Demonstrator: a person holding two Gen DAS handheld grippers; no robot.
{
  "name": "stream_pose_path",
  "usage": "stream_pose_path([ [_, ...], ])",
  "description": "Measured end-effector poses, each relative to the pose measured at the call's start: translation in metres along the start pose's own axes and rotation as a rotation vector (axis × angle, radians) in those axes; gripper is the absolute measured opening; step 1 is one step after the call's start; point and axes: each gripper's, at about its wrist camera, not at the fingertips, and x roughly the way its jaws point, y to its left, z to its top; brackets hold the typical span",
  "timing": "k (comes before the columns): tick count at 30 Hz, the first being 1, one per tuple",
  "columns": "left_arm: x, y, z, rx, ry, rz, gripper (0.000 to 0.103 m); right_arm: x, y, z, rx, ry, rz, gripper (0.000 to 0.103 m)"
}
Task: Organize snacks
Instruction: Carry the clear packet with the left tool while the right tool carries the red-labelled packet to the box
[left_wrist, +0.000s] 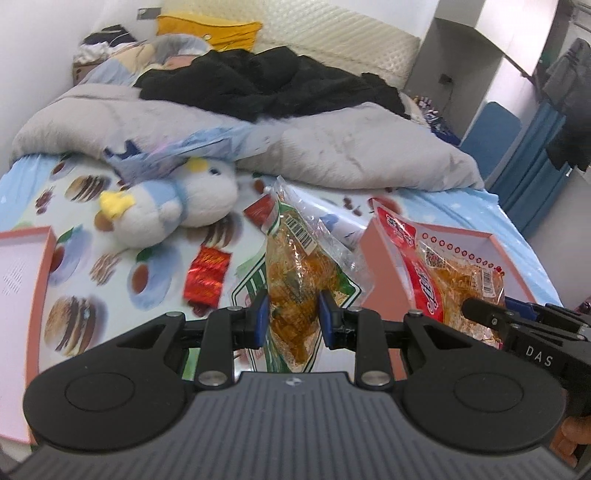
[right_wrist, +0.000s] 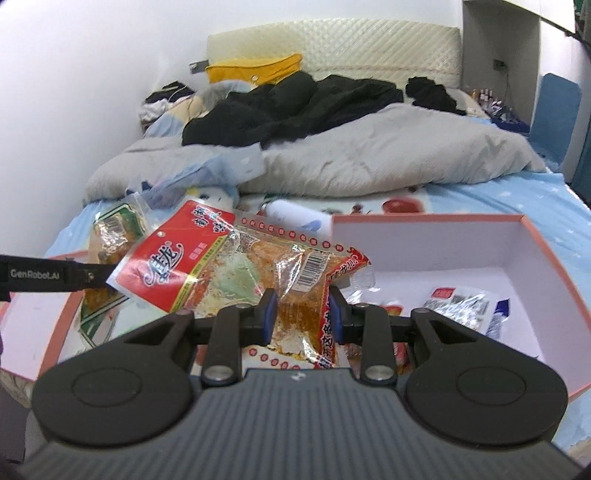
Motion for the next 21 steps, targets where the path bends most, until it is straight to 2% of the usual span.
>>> stream_pose_path([
  [12, -0.002, -0.056, 0.033, 0.076, -0.038, -0.075, 0.032, -0.023, -0.033, 0.023, 0.019, -0.073, -0.049, 0.032],
  [21, 0.012, -0.101, 0.04, 0.104, -0.032, -0.143, 0.032, -0.033, -0.066, 0.027, 0.045, -0.091, -0.103, 0.032],
])
